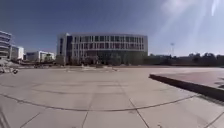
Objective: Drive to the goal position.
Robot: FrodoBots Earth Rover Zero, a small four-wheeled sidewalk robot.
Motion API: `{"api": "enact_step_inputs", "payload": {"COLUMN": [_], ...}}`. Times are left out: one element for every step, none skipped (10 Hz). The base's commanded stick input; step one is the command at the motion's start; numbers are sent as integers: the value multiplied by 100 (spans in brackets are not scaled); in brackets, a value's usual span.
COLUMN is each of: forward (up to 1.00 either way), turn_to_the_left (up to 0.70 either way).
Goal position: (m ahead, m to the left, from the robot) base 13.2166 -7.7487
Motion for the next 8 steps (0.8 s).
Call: {"api": "enact_step_inputs", "payload": {"forward": [70, 70, 70, 70, 70, 70, 70, 70], "turn_to_the_left": [-1, -1, -1, -1, -1, -1, -1, -1]}}
